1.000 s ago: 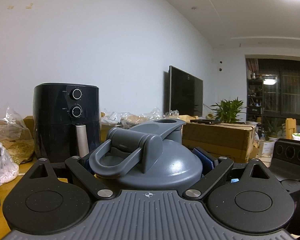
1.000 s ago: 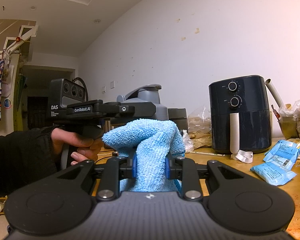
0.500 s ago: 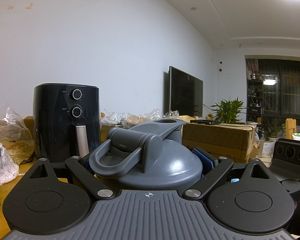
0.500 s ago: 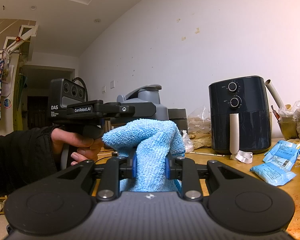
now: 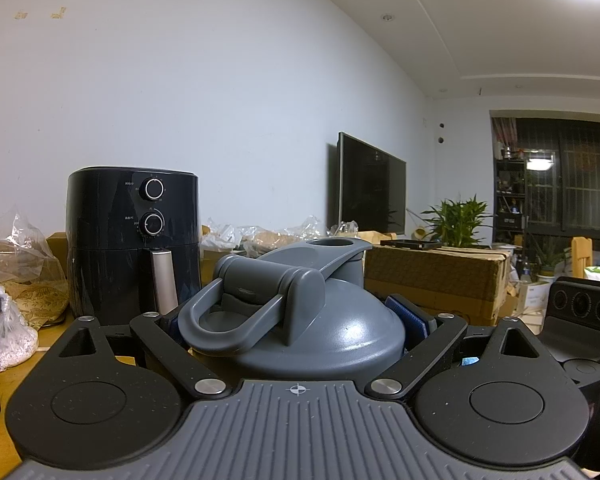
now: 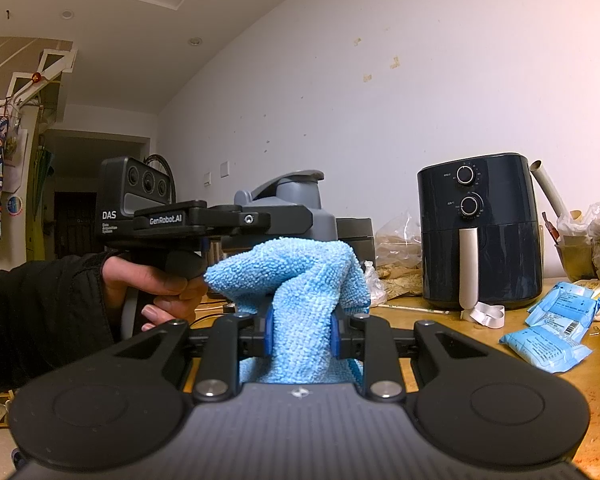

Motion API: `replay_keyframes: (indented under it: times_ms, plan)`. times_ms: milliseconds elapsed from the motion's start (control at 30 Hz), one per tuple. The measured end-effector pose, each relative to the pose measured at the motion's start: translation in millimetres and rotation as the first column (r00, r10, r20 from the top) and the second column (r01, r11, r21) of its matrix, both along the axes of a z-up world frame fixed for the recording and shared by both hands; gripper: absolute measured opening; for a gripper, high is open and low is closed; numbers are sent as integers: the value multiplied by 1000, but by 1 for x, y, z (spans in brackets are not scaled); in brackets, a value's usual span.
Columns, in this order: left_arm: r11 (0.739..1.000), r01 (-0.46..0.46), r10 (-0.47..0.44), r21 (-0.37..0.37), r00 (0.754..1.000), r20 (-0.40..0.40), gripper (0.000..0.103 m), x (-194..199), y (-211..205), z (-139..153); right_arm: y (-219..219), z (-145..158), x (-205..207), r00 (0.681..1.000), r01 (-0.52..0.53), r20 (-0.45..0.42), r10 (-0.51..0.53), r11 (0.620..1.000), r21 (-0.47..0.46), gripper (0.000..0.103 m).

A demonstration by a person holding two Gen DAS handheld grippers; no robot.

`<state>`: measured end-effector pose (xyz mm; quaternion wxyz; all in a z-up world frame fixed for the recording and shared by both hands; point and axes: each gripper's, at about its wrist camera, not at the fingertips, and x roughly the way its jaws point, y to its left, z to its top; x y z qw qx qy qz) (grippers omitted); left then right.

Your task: Clean container

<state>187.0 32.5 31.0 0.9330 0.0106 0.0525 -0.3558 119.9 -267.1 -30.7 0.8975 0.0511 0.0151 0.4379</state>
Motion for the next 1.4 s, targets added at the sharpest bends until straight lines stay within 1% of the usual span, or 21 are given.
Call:
replay_keyframes:
  times_ms: [233, 433, 667, 1067, 1167, 1400]
  plan:
    - [1000, 0, 0, 0, 1000, 0, 95, -1, 0, 1, 2, 1, 2, 1000, -3, -5, 3, 1000, -7, 25]
    - [1000, 0, 0, 0, 1000, 0, 95, -1, 0, 0, 9, 5, 4, 1000, -6, -14, 5, 999, -42, 25]
    - [1000, 0, 0, 0, 1000, 1, 95, 0, 0, 0, 16, 7, 10, 999, -10, -44, 7, 998, -63, 24]
    - [1000, 0, 0, 0, 1000, 2, 95, -1, 0, 0, 32, 25, 19, 999, -28, -41, 24, 995, -98, 23]
    - [1000, 0, 0, 0, 1000, 1, 95, -1, 1, 0, 33, 29, 21, 997, -34, -70, 26, 993, -110, 23]
    - [1000, -1, 1, 1, 1000, -2, 95, -1, 1, 0, 36, 38, 24, 995, -45, -98, 29, 986, -162, 23]
